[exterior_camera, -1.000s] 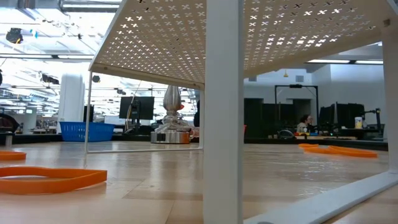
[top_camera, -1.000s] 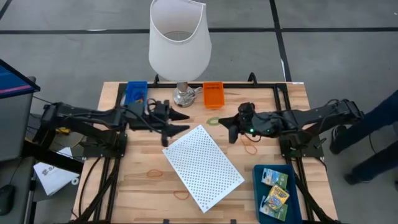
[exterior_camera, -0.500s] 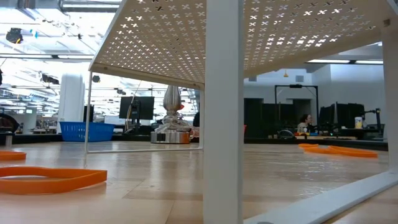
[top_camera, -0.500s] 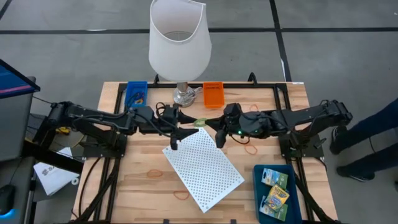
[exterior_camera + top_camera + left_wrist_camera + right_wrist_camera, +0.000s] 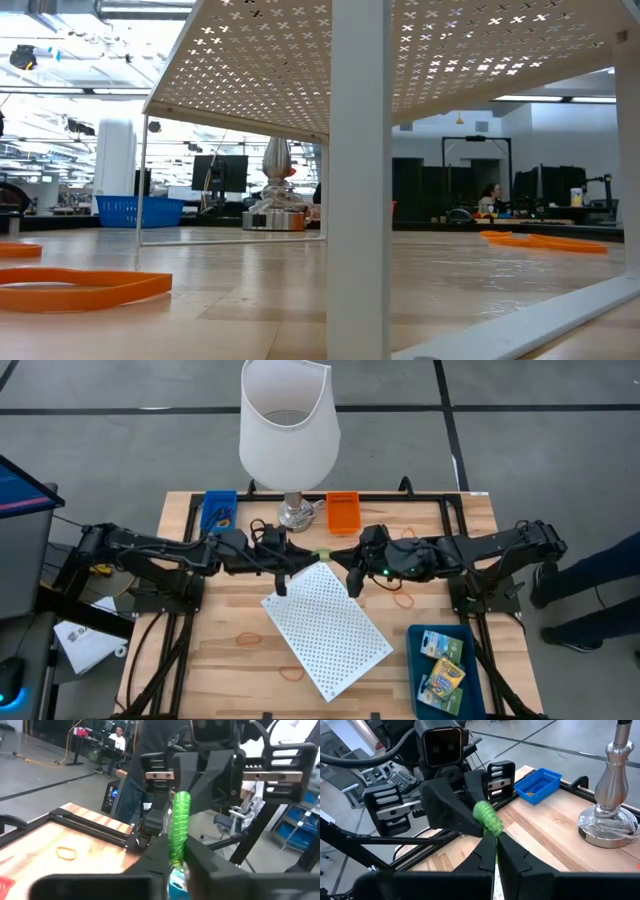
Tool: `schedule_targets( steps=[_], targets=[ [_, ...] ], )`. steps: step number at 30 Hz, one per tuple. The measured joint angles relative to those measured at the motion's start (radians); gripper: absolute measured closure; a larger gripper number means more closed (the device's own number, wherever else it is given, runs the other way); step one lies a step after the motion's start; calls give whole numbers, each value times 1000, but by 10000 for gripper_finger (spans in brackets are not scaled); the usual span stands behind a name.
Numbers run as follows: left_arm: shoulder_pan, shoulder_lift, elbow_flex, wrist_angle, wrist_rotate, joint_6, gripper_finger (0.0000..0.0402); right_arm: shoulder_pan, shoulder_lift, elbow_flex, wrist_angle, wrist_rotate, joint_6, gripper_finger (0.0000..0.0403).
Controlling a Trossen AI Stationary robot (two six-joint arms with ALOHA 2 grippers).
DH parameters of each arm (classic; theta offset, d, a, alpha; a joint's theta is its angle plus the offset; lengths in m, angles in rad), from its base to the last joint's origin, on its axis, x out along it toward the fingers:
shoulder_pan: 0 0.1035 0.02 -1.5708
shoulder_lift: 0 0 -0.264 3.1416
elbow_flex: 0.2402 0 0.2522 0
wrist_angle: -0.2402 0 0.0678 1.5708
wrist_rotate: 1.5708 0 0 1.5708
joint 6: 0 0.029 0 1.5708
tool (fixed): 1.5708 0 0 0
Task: Pick & Place Office Desk Supplies
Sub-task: Put the green spring keychain into the blue bin
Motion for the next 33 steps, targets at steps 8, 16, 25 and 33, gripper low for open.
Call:
schedule_targets(
  steps=[8, 16, 25, 33],
  targets=[
    [-1, -13, 0, -7, -1, -1, 396, 0, 0, 0, 0, 0, 8, 355],
    [-16, -175, 0, -372, -117, -38, 399, -2, -32, -1, -101, 69, 56, 277],
    [-79, -409, 1, -965, -523, -348, 400, -7, -69, -1, -326, 138, 202, 231],
    [15, -373, 0, -1319, -745, -778, 401, -7, -69, -1, -479, 148, 331, 234]
  ],
)
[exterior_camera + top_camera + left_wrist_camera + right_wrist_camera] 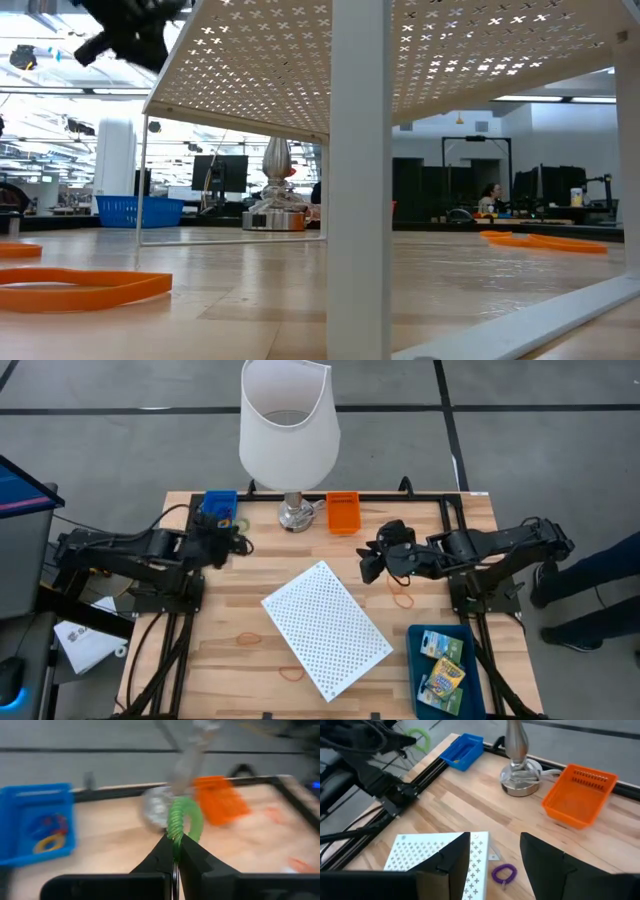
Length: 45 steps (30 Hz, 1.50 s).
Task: Pick & Place Office Desk Supplies
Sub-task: Put the green spring keychain into the blue bin
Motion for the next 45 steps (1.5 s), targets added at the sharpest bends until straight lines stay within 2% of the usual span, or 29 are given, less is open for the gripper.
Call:
schedule_targets(
  steps=[4, 10, 13, 18, 21, 26, 45],
  targets=[
    [169, 87, 0, 6, 24, 34, 401, 0, 0, 0, -9, 13, 12, 234],
    [516, 205, 0, 73, 296, 380, 401, -14, 0, 0, -8, 8, 12, 235],
    [669, 249, 0, 87, 398, 559, 401, -15, 0, 0, -8, 6, 12, 235],
    [836, 313, 0, 4, 411, 796, 401, -20, 0, 0, -8, -15, 12, 235],
    [860, 331, 0, -51, 387, 842, 401, -20, 0, 0, -7, -15, 12, 235],
    [855, 359, 0, -51, 278, 864, 401, -20, 0, 0, -8, -14, 10, 235],
    [867, 582, 0, 32, 254, 706, 393, -19, 0, 0, -9, -4, 3, 235]
  ],
)
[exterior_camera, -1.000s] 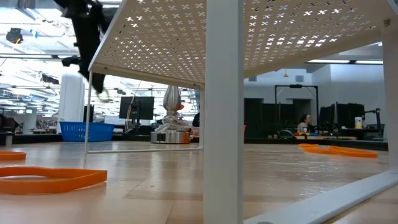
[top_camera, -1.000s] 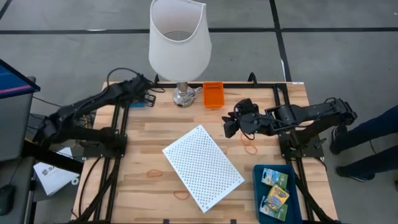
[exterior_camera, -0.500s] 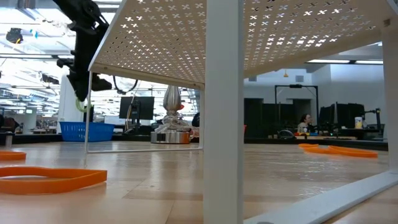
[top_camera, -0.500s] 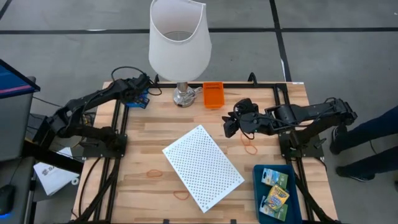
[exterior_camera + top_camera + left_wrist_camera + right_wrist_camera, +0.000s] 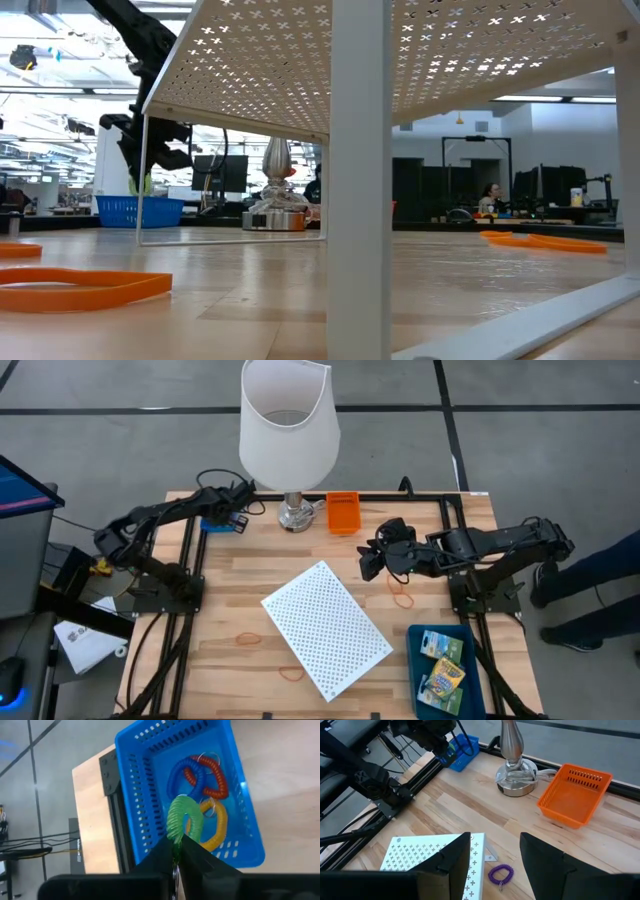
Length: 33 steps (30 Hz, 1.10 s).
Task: Pick & Place Office Desk Supplies
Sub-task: Put the green spring keychain into the blue bin, then put the purple spring keychain into the blue bin
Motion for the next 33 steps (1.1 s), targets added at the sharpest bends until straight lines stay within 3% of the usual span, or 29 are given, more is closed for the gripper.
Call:
schedule_targets(
  steps=[15, 22, 25, 33],
  targets=[
    [22, -2, 0, 30, -18, -70, 272, 2, 0, 0, -1, 0, -4, 235],
    [5, -110, 0, 34, 0, -113, 219, 2, -8, 0, -24, 13, 30, 235],
    [-8, -214, 0, 34, 76, -114, 207, -13, -20, 3, -81, 19, 95, 235],
    [-104, -508, -5, 72, 450, -49, 202, -37, -45, 2, -348, 45, 305, 235]
  ],
)
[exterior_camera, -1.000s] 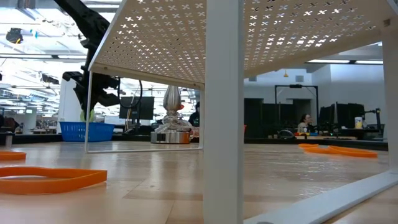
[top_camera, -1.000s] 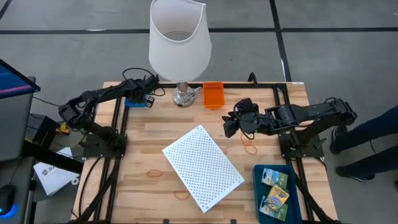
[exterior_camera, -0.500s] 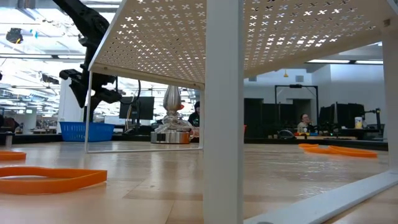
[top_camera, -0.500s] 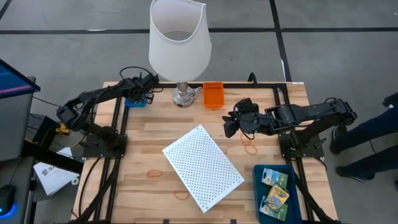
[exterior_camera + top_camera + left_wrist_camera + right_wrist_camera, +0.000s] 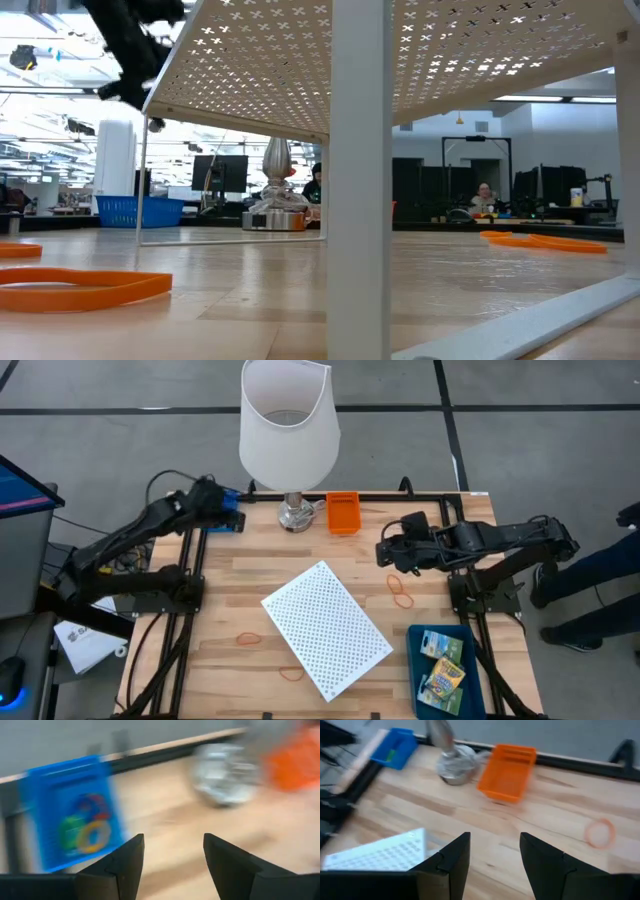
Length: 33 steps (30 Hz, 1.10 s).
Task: Pick & Place Office Desk Supplies
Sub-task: Put the purple spring keychain into the blue bin
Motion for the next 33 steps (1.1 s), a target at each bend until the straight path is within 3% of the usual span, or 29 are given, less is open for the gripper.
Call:
schedule_targets(
  steps=[5, 9, 14, 21, 33],
  targets=[
    [-128, -136, -24, 42, 143, -19, 202, -39, -5, -13, -170, -74, 183, 235],
    [-258, -197, -36, 88, 146, -35, 202, -114, -2, -74, -173, -222, 199, 240],
    [-388, -220, -37, 221, 110, -37, 202, -201, 26, -179, -104, -332, 136, 245],
    [-495, -199, -37, 412, 47, -83, 202, -329, 82, -321, 169, -622, 30, 231],
    [-565, -44, -38, 653, 31, -244, 202, -363, 283, -332, 498, -705, -93, 226]
  ],
)
